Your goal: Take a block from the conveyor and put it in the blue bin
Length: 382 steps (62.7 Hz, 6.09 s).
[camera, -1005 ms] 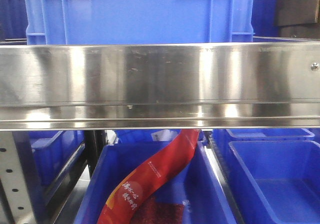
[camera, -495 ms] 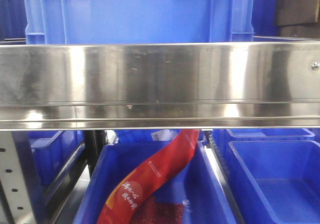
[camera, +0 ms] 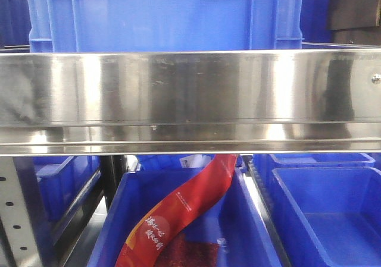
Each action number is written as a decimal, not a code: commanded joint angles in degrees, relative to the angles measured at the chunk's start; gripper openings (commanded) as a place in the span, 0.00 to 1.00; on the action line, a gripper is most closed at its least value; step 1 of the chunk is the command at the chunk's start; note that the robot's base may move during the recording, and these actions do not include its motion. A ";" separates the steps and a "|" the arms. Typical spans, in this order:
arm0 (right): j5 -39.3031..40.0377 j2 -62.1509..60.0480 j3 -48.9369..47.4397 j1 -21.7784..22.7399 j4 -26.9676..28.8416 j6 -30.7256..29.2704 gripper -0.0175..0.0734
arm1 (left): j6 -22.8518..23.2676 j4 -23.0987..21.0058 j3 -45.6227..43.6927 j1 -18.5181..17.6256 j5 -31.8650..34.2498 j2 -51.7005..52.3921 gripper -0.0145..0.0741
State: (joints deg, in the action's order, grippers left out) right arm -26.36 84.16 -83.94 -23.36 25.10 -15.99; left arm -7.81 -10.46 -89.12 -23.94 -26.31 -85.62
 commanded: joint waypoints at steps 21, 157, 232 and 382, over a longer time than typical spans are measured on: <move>8.50 4.79 -1.20 -1.84 -0.06 -5.58 0.01 | -0.17 -0.88 -0.76 -0.43 2.09 -2.62 0.04; 16.20 -38.50 38.13 -1.36 -0.45 -5.58 0.01 | -0.07 -2.06 44.60 4.88 10.42 44.14 0.04; 13.86 -56.21 51.47 -1.36 -0.45 -5.58 0.01 | -0.07 -2.43 55.65 4.88 11.07 64.49 0.04; 27.65 -84.16 83.94 18.42 -14.80 7.57 0.01 | -0.07 -2.43 55.65 4.88 11.07 64.49 0.04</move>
State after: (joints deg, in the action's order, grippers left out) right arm 0.00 0.22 0.03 -5.13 9.99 -8.51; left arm -7.95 -12.45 -33.55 -19.31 -16.38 -21.35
